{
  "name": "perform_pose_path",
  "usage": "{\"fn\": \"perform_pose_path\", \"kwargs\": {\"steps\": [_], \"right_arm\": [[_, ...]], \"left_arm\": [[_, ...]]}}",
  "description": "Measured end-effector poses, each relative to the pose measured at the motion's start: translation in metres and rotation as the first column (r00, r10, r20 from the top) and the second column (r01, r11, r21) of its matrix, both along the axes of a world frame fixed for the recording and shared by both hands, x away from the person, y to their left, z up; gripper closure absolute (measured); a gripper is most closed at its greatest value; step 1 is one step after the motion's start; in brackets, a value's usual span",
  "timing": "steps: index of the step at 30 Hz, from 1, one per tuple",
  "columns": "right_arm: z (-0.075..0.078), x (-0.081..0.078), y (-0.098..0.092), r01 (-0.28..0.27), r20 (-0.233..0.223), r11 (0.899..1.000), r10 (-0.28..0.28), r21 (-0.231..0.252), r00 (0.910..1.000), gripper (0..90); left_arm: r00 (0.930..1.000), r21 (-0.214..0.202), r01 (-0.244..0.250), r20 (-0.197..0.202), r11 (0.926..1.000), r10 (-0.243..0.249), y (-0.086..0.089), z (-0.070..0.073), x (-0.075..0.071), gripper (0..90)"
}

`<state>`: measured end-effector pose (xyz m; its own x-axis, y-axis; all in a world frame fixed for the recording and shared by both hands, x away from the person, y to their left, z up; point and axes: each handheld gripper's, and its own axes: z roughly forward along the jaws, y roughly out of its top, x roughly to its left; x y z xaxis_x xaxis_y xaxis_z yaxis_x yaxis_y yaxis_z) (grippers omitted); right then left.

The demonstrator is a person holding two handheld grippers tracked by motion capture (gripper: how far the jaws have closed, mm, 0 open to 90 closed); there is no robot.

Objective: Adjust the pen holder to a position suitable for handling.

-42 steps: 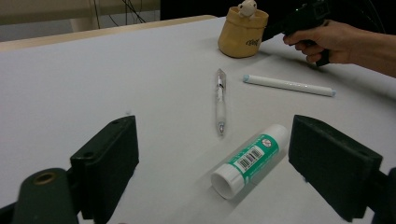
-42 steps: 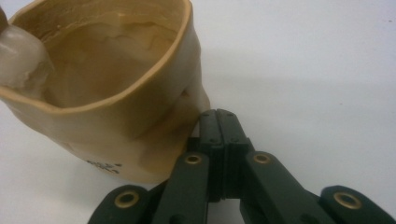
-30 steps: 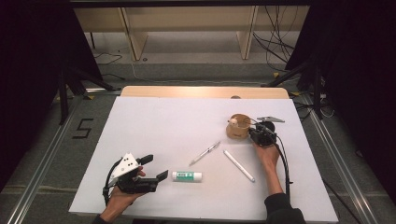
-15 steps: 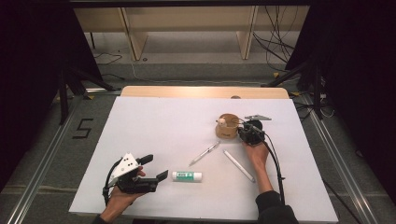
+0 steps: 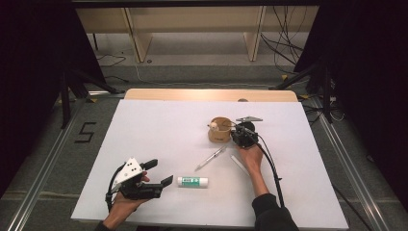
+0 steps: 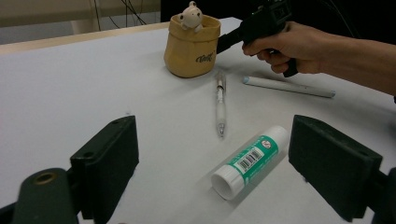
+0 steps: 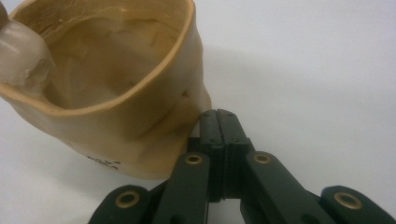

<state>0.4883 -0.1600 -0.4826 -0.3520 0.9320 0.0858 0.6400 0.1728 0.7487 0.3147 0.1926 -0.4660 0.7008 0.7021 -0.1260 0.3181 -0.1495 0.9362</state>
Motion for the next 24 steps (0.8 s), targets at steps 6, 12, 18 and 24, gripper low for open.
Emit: {"fn": "perform_pose_path", "kwargs": {"steps": [6,12,18,24], "right_arm": [[0.001,0.000,0.013,-0.019,0.001,1.000,0.019,0.005,0.9998,90.0],[0.003,-0.002,0.023,-0.045,0.005,0.999,0.045,-0.002,0.9990,90.0],[0.003,-0.003,0.029,-0.058,0.002,0.998,0.058,-0.011,0.9983,90.0],[0.000,-0.004,0.035,-0.078,-0.007,0.997,0.078,-0.011,0.9969,90.0]], "left_arm": [[1.0000,0.000,0.001,0.000,1.0000,-0.001,0.000,0.000,0.000,15.7],[1.0000,0.003,0.002,0.001,1.0000,-0.002,0.000,0.000,0.000,15.7],[1.0000,0.000,0.000,0.001,1.0000,0.000,0.000,0.000,0.000,15.7],[1.0000,0.004,0.001,0.003,1.0000,-0.001,0.000,0.000,0.000,15.7]]}}
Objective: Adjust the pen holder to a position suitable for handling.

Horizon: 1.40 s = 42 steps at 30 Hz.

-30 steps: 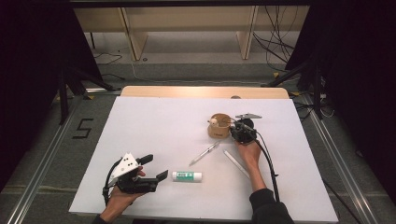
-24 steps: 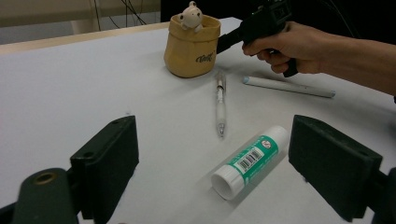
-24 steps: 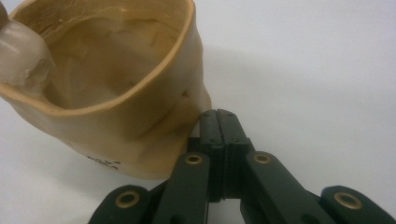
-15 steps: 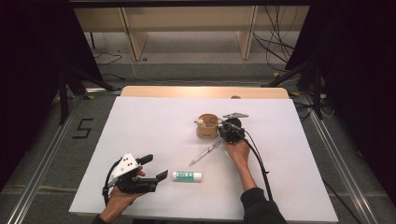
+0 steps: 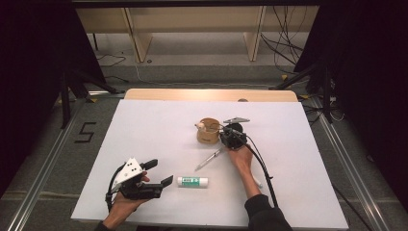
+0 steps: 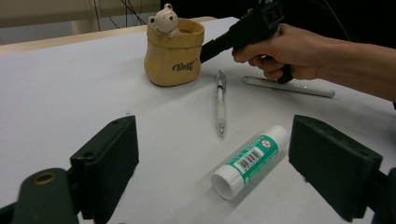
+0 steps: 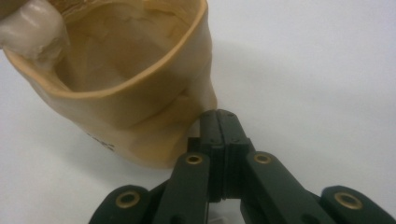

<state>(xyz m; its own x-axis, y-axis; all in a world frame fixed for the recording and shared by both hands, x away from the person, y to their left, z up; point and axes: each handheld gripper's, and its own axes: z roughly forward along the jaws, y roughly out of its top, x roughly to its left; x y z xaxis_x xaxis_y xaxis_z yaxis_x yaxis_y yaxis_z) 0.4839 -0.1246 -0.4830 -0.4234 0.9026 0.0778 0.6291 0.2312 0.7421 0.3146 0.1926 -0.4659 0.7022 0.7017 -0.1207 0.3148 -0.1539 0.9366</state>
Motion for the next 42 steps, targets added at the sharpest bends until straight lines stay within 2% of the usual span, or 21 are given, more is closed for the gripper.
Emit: {"fn": "perform_pose_path", "kwargs": {"steps": [14,24,29,31,36,42], "right_arm": [[0.002,-0.004,0.012,-0.032,0.004,0.999,0.032,-0.013,0.9995,90.0],[0.014,-0.011,-0.003,-0.037,0.041,0.999,0.037,0.007,0.9985,81.7],[0.021,-0.025,-0.015,-0.061,0.071,0.997,0.057,0.047,0.9959,73.0],[0.023,-0.033,-0.019,-0.088,0.085,0.994,0.083,0.059,0.9929,67.4],[0.031,-0.055,-0.030,-0.146,0.102,0.985,0.137,0.088,0.9853,54.2],[0.035,-0.079,-0.040,-0.188,0.115,0.974,0.174,0.124,0.9780,45.2]], "left_arm": [[1.0000,0.003,0.001,0.002,1.0000,-0.001,0.000,0.000,0.000,15.7],[1.0000,0.014,0.006,-0.004,0.9999,-0.006,0.000,-0.001,0.000,15.7],[0.9999,0.022,0.011,-0.010,0.9997,-0.011,-0.001,-0.002,0.000,15.7],[0.9998,0.024,0.012,-0.014,0.9996,-0.012,-0.002,-0.002,0.000,15.7],[0.9996,0.031,0.016,-0.024,0.9994,-0.015,-0.002,-0.003,0.001,15.6],[0.9991,0.037,0.026,-0.033,0.9990,-0.025,-0.003,-0.004,0.002,15.6]]}}
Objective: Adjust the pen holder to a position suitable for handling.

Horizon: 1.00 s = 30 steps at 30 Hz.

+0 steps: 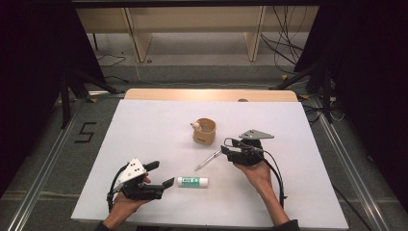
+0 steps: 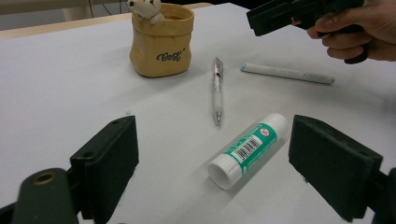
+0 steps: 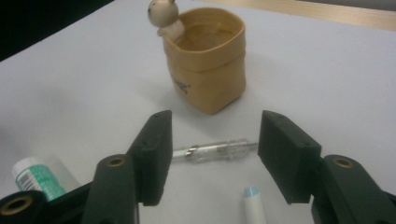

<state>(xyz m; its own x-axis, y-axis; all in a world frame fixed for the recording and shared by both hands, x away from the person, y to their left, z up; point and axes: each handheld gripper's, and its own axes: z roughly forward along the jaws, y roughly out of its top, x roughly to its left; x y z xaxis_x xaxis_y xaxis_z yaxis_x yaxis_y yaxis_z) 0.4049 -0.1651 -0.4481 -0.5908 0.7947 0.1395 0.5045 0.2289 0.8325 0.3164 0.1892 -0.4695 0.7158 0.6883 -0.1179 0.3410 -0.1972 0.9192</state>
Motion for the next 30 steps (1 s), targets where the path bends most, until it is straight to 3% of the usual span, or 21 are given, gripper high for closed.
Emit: {"fn": "perform_pose_path", "kwargs": {"steps": [4,23,30], "right_arm": [[0.002,-0.010,0.000,-0.016,0.028,0.999,0.016,-0.031,0.9995,42.8],[0.006,-0.039,-0.018,-0.066,0.033,0.998,0.066,0.002,0.9973,33.9],[0.006,-0.053,-0.023,-0.096,0.043,0.995,0.094,0.031,0.9946,30.7]], "left_arm": [[0.9999,0.007,0.010,-0.005,0.9999,-0.010,-0.001,-0.001,0.000,15.6],[0.9981,0.020,0.040,-0.048,0.9990,-0.039,-0.005,-0.002,0.005,15.7],[0.9957,0.048,0.065,-0.068,0.9967,-0.062,-0.010,0.000,0.010,15.6]]}}
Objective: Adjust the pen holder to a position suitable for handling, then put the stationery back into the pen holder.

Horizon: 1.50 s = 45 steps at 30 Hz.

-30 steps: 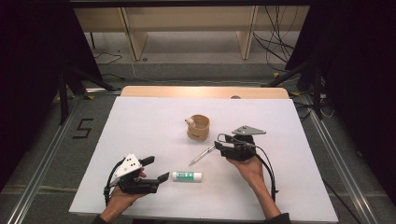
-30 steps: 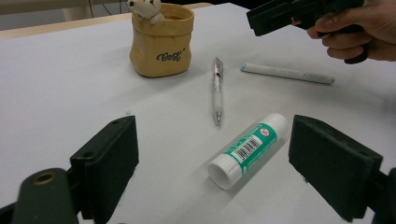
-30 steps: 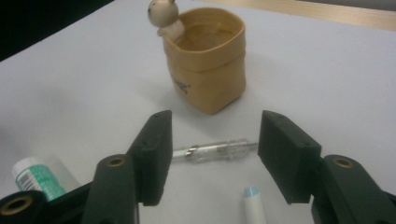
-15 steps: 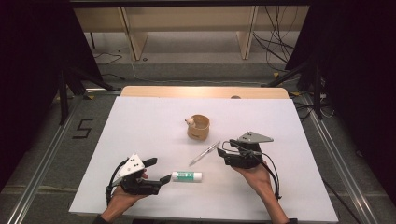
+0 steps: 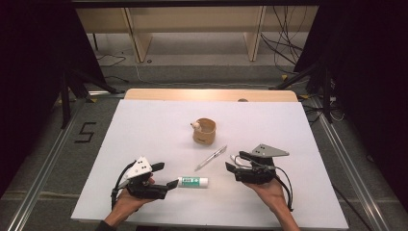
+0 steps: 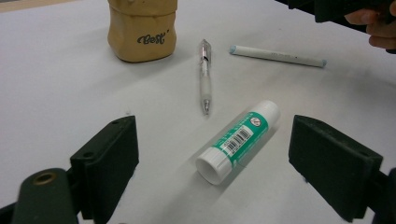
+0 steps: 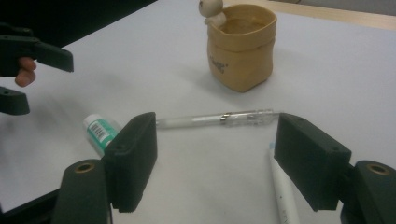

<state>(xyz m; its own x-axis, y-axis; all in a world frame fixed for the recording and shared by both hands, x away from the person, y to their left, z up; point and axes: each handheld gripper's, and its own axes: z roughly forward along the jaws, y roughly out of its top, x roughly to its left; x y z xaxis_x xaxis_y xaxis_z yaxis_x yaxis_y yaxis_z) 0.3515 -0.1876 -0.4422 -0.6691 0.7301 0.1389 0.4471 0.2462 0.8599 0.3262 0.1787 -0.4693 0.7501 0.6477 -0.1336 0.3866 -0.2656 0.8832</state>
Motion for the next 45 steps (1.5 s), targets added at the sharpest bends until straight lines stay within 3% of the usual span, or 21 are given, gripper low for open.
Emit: {"fn": "perform_pose_path", "kwargs": {"steps": [3,6,10,22,31,35,39,44,45], "right_arm": [[-0.002,-0.006,-0.001,-0.009,0.001,1.000,0.009,0.003,1.0000,29.5],[-0.003,-0.011,-0.003,-0.015,0.000,1.000,0.015,0.005,0.9999,28.6],[-0.005,-0.018,-0.005,-0.015,-0.004,1.000,0.015,0.007,0.9999,27.6],[-0.010,-0.032,-0.012,-0.008,-0.022,1.000,0.008,0.012,0.9997,25.6],[-0.011,-0.039,-0.018,-0.008,-0.039,0.999,0.010,0.046,0.9992,24.7],[-0.013,-0.042,-0.019,-0.008,-0.042,0.999,0.010,0.042,0.9991,24.4],[-0.013,-0.045,-0.020,-0.005,-0.048,0.999,0.006,0.033,0.9988,24.1],[-0.013,-0.049,-0.022,0.002,-0.050,0.999,0.000,0.038,0.9988,23.9],[-0.013,-0.050,-0.022,0.000,-0.051,0.999,0.002,0.039,0.9987,23.9]], "left_arm": [[1.0000,0.012,0.005,-0.003,0.9999,-0.005,-0.003,0.002,0.002,15.6],[1.0000,0.051,0.002,-0.007,0.9987,-0.002,-0.004,0.003,0.004,15.7],[0.9996,0.054,0.006,-0.028,0.9985,-0.004,-0.004,0.003,0.008,15.7],[0.9957,0.115,0.073,-0.065,0.9906,-0.066,-0.014,0.007,0.015,15.7],[0.9883,0.193,0.136,-0.095,0.9717,-0.119,-0.021,0.010,0.021,15.7],[0.9841,0.230,0.167,-0.098,0.9589,-0.148,-0.025,0.013,0.025,16.5],[0.9752,0.299,0.216,-0.114,0.9296,-0.190,-0.031,0.016,0.028,16.8],[0.9679,0.346,0.251,-0.106,0.9040,-0.228,-0.042,0.020,0.031,18.2],[0.9657,0.368,0.259,-0.109,0.8930,-0.236,-0.044,0.021,0.032,18.4]]}}
